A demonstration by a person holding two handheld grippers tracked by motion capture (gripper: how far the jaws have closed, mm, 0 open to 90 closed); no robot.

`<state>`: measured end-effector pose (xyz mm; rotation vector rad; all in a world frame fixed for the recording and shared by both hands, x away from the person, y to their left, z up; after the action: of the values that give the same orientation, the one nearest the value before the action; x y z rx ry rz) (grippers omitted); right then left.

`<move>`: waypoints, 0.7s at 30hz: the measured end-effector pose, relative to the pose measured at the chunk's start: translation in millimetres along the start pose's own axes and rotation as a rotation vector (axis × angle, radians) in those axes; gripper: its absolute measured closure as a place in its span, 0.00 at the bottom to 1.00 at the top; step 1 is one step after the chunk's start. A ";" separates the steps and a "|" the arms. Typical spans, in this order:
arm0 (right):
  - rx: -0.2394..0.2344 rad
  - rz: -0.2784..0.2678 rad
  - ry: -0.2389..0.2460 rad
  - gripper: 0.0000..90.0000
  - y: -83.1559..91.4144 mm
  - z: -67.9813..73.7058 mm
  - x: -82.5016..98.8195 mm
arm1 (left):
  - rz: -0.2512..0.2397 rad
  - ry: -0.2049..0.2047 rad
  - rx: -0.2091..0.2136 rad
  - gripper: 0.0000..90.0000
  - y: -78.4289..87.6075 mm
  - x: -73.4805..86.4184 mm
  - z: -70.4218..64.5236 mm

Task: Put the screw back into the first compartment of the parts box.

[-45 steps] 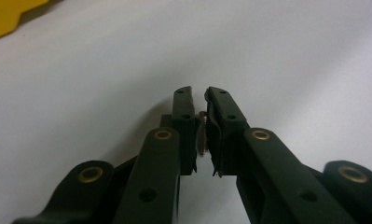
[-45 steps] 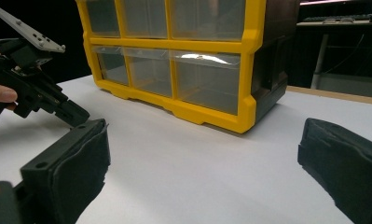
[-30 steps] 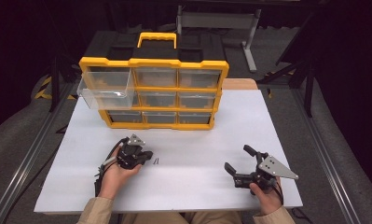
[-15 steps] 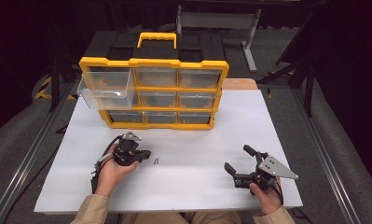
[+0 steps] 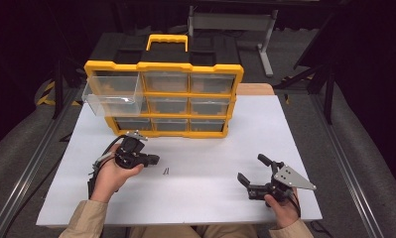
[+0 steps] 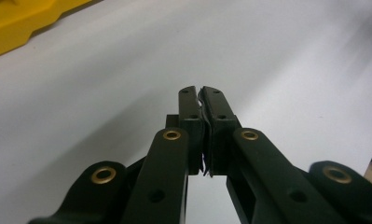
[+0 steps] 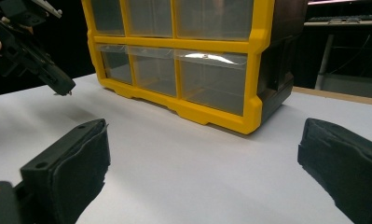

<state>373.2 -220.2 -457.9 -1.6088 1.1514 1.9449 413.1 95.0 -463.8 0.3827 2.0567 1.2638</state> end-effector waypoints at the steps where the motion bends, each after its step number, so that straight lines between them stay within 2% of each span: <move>1: 0.000 0.002 -0.002 0.03 -0.1 0.0 0.2 | 0.002 -0.001 0.005 0.98 2.1 -1.3 -1.2; 4: 0.003 0.003 0.001 0.03 0.0 -0.5 0.3 | 0.023 0.000 0.001 0.98 6.6 -3.5 -3.9; 8: 0.006 0.002 0.004 0.03 0.4 -1.3 -0.1 | 0.050 -0.003 0.015 0.98 13.1 -7.0 -8.3; 9: 0.005 0.000 0.003 0.03 0.3 -1.3 -0.3 | 0.056 -0.004 0.006 0.98 15.9 -8.0 -8.6; 21: 0.005 0.004 0.006 0.03 0.0 -0.5 -0.1 | 0.106 -0.054 0.021 0.98 35.1 -15.3 -22.2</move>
<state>373.6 -220.5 -457.8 -1.6115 1.1625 1.9394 405.5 88.6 -420.7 0.5364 2.0289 1.2809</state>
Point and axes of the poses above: each handheld gripper's, and its own axes: y roughly backward along the jaws, x roughly out of its underside, z roughly to its left, the point moved 9 cm from there along -y, roughly forward along the jaws, and after that the axes turned 13 degrees about z, right-handed, at the moved point
